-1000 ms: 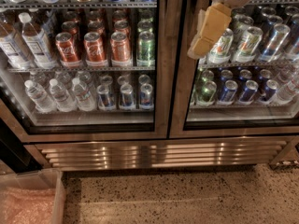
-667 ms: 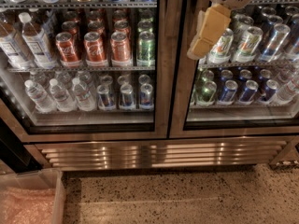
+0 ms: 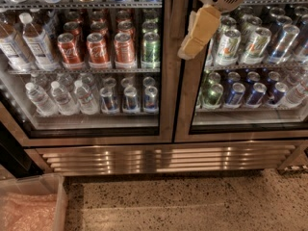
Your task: Open left fridge door
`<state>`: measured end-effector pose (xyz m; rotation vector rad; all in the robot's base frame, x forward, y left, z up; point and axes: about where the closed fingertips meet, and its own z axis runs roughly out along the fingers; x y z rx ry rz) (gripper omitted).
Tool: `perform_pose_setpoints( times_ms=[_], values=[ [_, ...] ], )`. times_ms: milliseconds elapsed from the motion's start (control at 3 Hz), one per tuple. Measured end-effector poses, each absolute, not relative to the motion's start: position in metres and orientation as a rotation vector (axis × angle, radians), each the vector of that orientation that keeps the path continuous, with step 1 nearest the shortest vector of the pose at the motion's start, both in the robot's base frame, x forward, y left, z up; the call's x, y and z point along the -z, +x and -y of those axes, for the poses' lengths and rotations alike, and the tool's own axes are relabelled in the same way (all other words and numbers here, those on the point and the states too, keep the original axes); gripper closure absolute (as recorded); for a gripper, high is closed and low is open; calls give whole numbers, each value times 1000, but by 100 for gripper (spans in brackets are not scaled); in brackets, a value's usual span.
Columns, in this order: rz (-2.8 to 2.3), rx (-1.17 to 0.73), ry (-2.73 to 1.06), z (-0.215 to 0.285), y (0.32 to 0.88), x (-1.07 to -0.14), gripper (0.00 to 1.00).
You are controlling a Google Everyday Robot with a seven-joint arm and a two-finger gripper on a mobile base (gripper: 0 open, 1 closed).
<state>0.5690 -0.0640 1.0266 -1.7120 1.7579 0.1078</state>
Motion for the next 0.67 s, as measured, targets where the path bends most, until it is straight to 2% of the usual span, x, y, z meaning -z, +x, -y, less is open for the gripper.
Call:
perform_pose_setpoints(
  times_ms=[667],
  values=[
    [-1747,-148,-1716,58,579,-1021,0]
  ],
)
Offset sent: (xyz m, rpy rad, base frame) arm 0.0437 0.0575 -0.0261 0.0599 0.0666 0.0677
